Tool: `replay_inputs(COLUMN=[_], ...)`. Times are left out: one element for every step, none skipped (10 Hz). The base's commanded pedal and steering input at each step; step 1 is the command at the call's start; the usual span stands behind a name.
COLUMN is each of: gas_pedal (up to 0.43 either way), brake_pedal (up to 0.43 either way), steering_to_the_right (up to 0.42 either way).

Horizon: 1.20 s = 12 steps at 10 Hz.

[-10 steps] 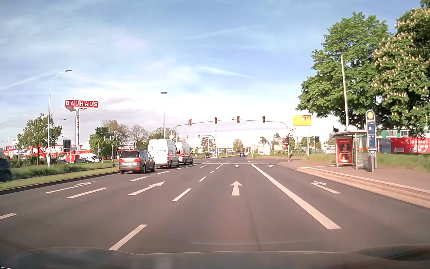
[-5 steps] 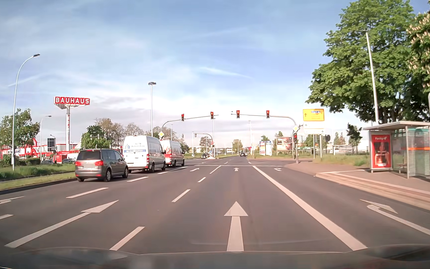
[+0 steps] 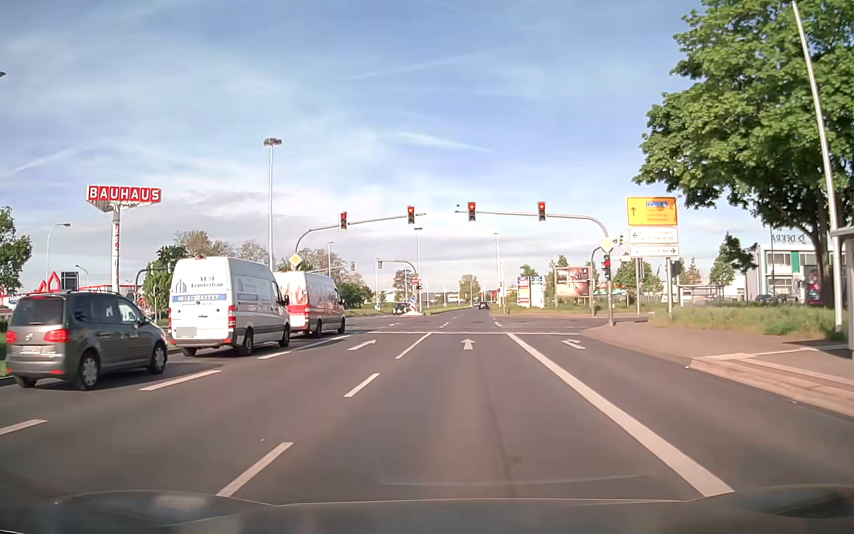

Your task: Follow the waypoints while adhering to traffic rules and regulations

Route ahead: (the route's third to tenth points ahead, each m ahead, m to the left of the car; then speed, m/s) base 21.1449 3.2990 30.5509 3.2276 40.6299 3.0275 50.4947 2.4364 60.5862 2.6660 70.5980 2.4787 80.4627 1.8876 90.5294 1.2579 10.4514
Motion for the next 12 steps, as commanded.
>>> replay_inputs(gas_pedal=[0.000, 0.000, 0.000, 0.000, 0.000, 0.000, 0.000, 0.000, 0.000, 0.000, 0.000, 0.000], brake_pedal=[0.293, 0.299, 0.299, 0.299, 0.299, 0.299, 0.299, 0.305, 0.305, 0.305, 0.305, 0.311], steering_to_the_right=[0.001, -0.001, -0.001, -0.002, -0.002, -0.002, -0.002, -0.002, -0.001, -0.001, 0.000, 0.001])
